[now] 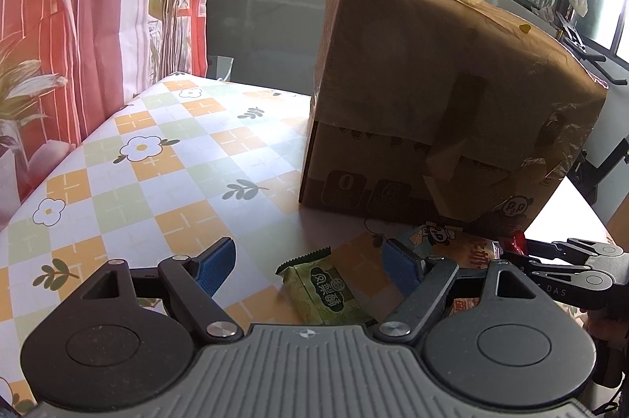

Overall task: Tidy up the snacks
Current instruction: 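Grasp the green biscuit packet with the left tool while the right tool grasps the red packet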

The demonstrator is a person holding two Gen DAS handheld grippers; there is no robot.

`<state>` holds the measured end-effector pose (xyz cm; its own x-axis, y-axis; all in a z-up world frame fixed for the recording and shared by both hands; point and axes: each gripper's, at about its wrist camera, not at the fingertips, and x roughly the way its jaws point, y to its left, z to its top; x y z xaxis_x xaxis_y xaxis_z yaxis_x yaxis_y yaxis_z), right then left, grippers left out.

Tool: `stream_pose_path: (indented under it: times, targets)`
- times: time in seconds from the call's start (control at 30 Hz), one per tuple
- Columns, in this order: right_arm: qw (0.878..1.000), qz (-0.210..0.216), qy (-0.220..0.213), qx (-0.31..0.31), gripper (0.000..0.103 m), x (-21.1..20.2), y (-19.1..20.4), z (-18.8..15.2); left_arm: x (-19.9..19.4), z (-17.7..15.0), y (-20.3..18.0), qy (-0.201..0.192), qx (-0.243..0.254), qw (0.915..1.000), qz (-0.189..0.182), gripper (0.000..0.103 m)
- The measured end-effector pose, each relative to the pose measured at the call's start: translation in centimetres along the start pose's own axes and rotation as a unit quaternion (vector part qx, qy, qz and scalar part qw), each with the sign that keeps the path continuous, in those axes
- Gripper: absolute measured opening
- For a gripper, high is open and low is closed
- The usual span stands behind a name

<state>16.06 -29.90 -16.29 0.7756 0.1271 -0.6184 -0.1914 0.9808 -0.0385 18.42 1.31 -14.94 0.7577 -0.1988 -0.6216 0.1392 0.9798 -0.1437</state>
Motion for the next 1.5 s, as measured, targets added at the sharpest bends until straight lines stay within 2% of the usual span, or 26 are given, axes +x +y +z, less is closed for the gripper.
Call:
stream_pose_path:
  times: [0.17,0.43,0.73,0.87,1.0,1.2,1.4,1.43,1.47,1.5]
  targets:
    - [1.000,0.014,-0.009,0.017,0.042,-0.9,-0.6,-0.5,0.0,-0.3,-0.2,0.003,0.001,1.0000,0.000,0.083]
    - [0.994,0.023,-0.070,0.085,0.038,-3.4,-3.6,-1.4,0.5,-1.1,-0.5,0.022,0.008,0.9997,0.002,0.083]
    - [0.991,0.031,-0.093,0.095,0.037,-4.6,-4.4,-1.6,1.6,-1.8,-0.5,0.050,0.013,0.9987,0.004,0.083]
    - [0.990,0.036,-0.091,0.106,0.037,-4.3,-4.6,-1.6,2.5,-1.8,-0.8,0.061,0.022,0.9978,0.011,0.083]
    - [0.990,0.039,-0.087,0.102,0.037,-4.2,-4.3,-1.5,4.0,-1.7,-0.7,0.080,0.002,0.9966,0.022,0.079]
    - [0.989,0.043,-0.081,0.113,0.037,-4.0,-4.8,-1.4,5.7,-1.4,-1.1,0.084,-0.002,0.9957,0.040,0.079]
    - [0.989,0.047,-0.077,0.115,0.037,-4.0,-4.6,-1.3,5.9,-1.9,-2.4,0.082,0.036,0.9940,0.062,0.078]
    - [0.989,0.048,-0.077,0.116,0.037,-4.0,-4.6,-1.3,5.9,-1.9,-2.4,0.080,0.038,0.9941,0.062,0.071]
    - [0.989,0.048,-0.078,0.119,0.037,-3.9,-4.7,-1.3,5.6,-1.9,-2.4,0.076,0.040,0.9944,0.061,0.055]
    - [0.988,0.049,-0.078,0.122,0.037,-3.9,-4.8,-1.3,5.5,-1.9,-2.4,0.073,0.042,0.9946,0.061,0.046]
